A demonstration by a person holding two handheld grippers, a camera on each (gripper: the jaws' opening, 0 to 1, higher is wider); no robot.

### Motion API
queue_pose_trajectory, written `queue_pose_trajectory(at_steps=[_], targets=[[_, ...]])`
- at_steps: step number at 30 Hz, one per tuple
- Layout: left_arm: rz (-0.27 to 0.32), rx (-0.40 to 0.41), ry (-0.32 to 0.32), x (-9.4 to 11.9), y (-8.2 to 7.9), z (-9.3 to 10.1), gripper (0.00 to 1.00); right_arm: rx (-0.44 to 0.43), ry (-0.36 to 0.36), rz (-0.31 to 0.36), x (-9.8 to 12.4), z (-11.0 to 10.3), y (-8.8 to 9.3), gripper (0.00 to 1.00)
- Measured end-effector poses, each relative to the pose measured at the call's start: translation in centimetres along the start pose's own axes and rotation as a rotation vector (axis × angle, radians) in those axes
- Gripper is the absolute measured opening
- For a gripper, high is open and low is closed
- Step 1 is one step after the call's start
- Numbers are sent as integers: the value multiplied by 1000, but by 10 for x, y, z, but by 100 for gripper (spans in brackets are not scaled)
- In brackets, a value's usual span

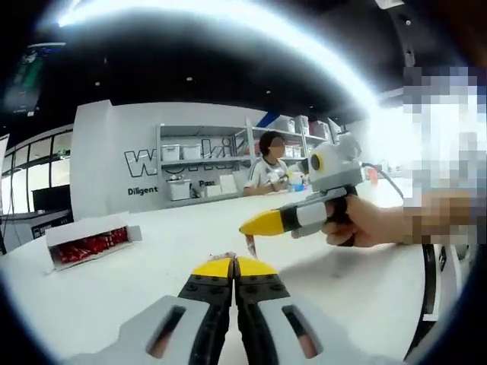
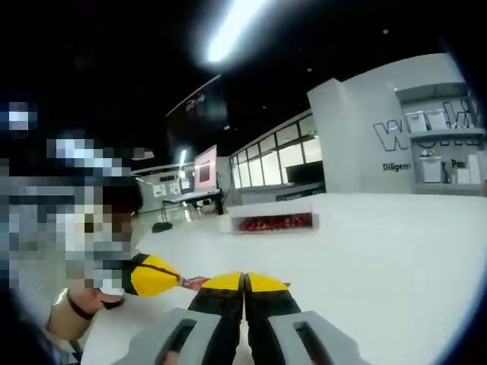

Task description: Tear open the coffee pouch, take out the coffee, and pour the coffee from the pouch into the cup

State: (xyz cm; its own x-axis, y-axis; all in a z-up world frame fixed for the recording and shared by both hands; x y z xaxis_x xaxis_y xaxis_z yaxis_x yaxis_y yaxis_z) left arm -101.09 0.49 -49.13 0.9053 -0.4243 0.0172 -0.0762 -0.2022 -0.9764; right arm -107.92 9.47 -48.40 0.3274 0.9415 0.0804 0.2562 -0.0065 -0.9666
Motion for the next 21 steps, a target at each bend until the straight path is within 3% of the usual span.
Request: queue_pose_trajectory(at_steps=[16, 21], targets=[[-9, 21, 46, 0, 3, 3, 4, -45, -8, -56, -12, 1, 8, 2], [9, 54, 19, 3, 2, -4, 4, -74, -13, -96, -14, 6, 21, 2]])
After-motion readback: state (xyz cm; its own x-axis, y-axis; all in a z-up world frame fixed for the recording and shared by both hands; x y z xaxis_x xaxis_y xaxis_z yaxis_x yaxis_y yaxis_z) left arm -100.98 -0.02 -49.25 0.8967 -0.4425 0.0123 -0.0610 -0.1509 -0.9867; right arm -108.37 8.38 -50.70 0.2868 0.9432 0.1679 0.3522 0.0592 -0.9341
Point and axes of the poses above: the point that each gripper's makers call its tool centre point, and the gripper's own axes: x roughly backward along the fingers, z roughly to its right, y roughly out of its underside, the point moved 4 cm from there along x, roughly backward along the fingers, and after that the axes turned 6 degrees about -x, right-handed, at the moved point
